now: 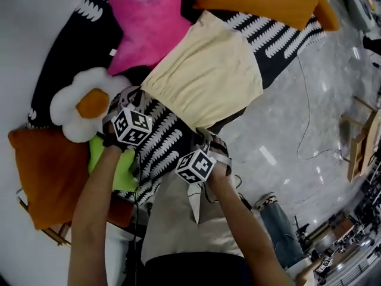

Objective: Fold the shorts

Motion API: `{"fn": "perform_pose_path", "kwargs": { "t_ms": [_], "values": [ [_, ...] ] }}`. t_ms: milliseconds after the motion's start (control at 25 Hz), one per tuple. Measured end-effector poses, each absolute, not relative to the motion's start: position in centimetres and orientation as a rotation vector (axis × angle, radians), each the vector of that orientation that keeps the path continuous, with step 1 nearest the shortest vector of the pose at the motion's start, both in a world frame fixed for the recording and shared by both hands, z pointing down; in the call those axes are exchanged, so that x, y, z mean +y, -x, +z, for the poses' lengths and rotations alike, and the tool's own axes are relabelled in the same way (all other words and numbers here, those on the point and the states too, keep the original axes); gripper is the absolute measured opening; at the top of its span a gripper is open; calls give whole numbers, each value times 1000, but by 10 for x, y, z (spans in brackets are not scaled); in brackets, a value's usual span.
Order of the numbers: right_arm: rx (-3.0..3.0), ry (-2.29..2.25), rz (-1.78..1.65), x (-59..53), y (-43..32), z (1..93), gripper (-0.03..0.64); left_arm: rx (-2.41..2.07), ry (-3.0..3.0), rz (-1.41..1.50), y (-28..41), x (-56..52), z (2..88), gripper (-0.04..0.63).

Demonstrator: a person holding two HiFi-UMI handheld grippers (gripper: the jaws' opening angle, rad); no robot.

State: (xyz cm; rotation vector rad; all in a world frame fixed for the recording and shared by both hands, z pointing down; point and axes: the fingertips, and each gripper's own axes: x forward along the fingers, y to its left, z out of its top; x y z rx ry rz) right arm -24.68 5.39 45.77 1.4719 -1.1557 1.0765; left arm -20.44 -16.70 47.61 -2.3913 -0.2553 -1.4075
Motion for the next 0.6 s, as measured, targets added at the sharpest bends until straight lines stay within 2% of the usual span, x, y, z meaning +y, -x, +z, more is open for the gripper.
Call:
{"fn": "perform_pose_path", "kwargs": {
  "t_ms": [200, 280, 320, 360, 400, 440, 600],
  "values": [
    [-1306, -1299, 981, 31, 333, 481, 34, -206, 2411, -1442, 243, -182, 499, 49],
    [-1374, -1289, 955, 20, 365, 487, 45, -172, 2388, -1502, 262, -190, 512, 151],
    [-1425, -1282, 961, 16, 379, 490, 103, -142, 2378, -1544, 272, -195, 517, 206],
    [-1483, -1264, 973, 14, 391, 492, 245, -106, 2379, -1578, 281, -199, 518, 240],
    [-1539, -1239, 979, 13, 401, 493, 350, -68, 2394, -1595, 287, -202, 516, 263],
    [-1588, -1213, 970, 15, 408, 492, 402, -31, 2419, -1598, 293, -203, 510, 265],
    [-1729, -1155, 878, 47, 412, 473, 417, 21, 2524, -1604, 319, -166, 486, 272]
  ]
}}
